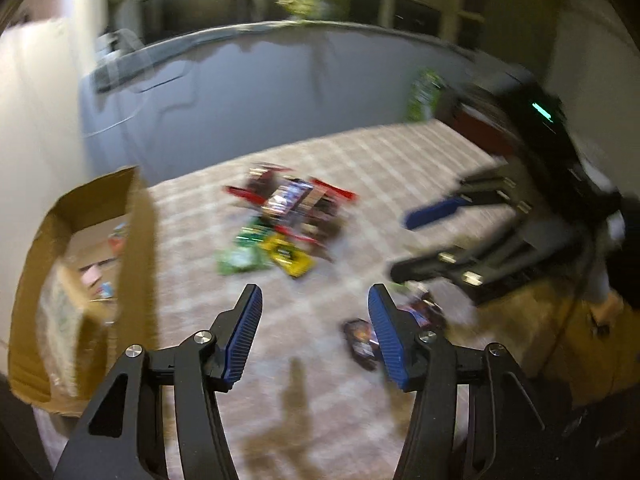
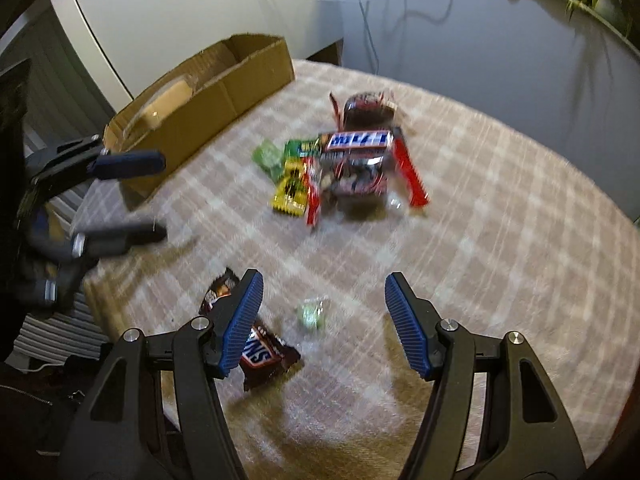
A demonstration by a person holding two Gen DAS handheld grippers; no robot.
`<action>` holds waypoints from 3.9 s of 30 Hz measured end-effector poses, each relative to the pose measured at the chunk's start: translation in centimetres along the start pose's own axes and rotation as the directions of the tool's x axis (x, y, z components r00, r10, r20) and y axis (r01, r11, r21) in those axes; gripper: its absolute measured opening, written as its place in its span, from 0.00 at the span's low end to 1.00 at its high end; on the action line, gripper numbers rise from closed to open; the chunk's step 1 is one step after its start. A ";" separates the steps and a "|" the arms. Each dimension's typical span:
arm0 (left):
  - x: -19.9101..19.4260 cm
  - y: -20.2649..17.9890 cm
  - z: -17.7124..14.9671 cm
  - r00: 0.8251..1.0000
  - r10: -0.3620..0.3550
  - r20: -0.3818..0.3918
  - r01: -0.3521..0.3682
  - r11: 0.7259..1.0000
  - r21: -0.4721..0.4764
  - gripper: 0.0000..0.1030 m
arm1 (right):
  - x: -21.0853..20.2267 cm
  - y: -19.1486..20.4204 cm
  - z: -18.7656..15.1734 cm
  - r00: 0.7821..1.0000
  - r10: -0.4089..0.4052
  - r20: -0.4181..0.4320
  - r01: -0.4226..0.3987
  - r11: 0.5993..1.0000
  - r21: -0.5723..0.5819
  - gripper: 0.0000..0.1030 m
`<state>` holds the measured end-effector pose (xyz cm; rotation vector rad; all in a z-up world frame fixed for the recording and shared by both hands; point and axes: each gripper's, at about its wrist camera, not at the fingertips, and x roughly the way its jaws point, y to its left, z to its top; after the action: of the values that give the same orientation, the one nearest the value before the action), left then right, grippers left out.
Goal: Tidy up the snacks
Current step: 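Grasp the Snickers bar with the left gripper while the right grasps the green wrapped candy, then carry the Snickers bar and green candy over the cardboard box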
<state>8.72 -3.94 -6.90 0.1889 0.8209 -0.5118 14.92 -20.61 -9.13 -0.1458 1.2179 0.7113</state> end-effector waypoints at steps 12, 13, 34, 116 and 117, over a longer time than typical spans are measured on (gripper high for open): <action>3.2 -5.0 -1.5 0.990 0.011 -0.140 0.028 0.963 0.270 0.54 | 2.0 0.6 -1.4 0.997 0.048 -0.067 -0.049 0.999 -0.014 0.45; 3.4 -5.1 -1.4 0.989 0.014 -0.144 0.027 0.959 0.281 0.54 | 2.2 0.7 -1.4 0.997 0.043 -0.071 -0.044 0.999 -0.017 0.44; 6.9 -6.2 -0.3 0.974 -0.100 -0.204 0.157 0.946 0.284 0.41 | 1.8 -2.9 -2.2 0.997 -0.045 -0.068 0.047 0.999 0.016 0.23; -3.3 22.2 0.7 0.957 0.287 0.034 -0.261 0.908 -0.329 0.26 | 8.7 13.8 19.5 0.989 0.104 0.109 -0.085 0.982 -0.167 0.24; -3.4 22.2 0.7 0.957 0.289 0.034 -0.262 0.907 -0.329 0.26 | 8.7 13.8 19.5 0.989 0.104 0.110 -0.085 0.983 -0.165 0.24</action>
<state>18.48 16.20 -4.69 -0.0193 0.7702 -0.1128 24.20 2.87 -6.13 -0.1775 1.0598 0.8894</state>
